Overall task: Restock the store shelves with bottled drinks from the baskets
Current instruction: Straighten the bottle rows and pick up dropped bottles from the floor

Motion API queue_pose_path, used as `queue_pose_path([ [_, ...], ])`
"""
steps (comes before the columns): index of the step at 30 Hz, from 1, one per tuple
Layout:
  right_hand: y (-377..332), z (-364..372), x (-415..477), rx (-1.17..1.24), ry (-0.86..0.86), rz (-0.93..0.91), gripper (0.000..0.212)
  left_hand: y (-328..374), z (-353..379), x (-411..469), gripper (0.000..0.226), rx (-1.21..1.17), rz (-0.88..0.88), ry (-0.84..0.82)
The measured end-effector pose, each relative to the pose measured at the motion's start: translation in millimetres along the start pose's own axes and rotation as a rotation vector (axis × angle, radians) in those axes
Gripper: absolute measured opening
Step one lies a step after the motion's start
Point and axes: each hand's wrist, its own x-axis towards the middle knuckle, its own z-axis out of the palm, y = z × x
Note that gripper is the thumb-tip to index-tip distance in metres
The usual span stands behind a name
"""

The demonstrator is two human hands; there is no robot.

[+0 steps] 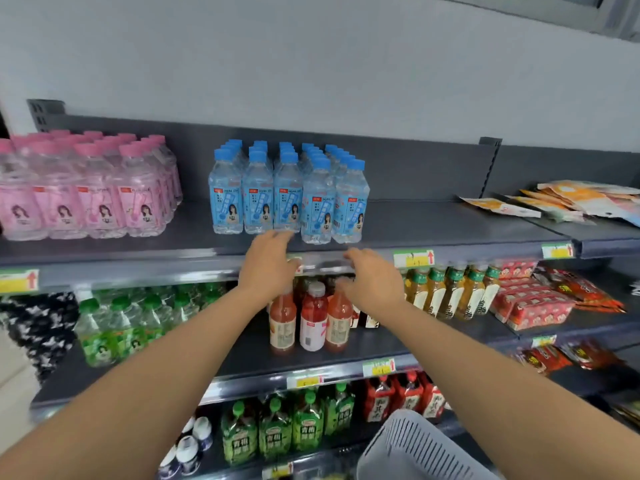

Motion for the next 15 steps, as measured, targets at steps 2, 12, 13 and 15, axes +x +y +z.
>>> queue_pose_path([
  [2, 3, 10, -22, -0.024, -0.024, -0.024, 0.043, -6, 2, -30, 0.051, 0.043, 0.01, -0.023],
  [12, 5, 90, -135, -0.067, -0.316, -0.087, 0.05, -71, 40, -191, 0.044, 0.271, -0.111, -0.31],
  [13, 4, 99, -146, -0.062, -0.343, -0.081, 0.05, -80, 45, -206, 0.044, 0.289, -0.127, -0.332],
  [15, 1, 116, -165, -0.052, -0.386, -0.073, 0.049, -98, 54, -232, 0.043, 0.322, -0.158, -0.375],
])
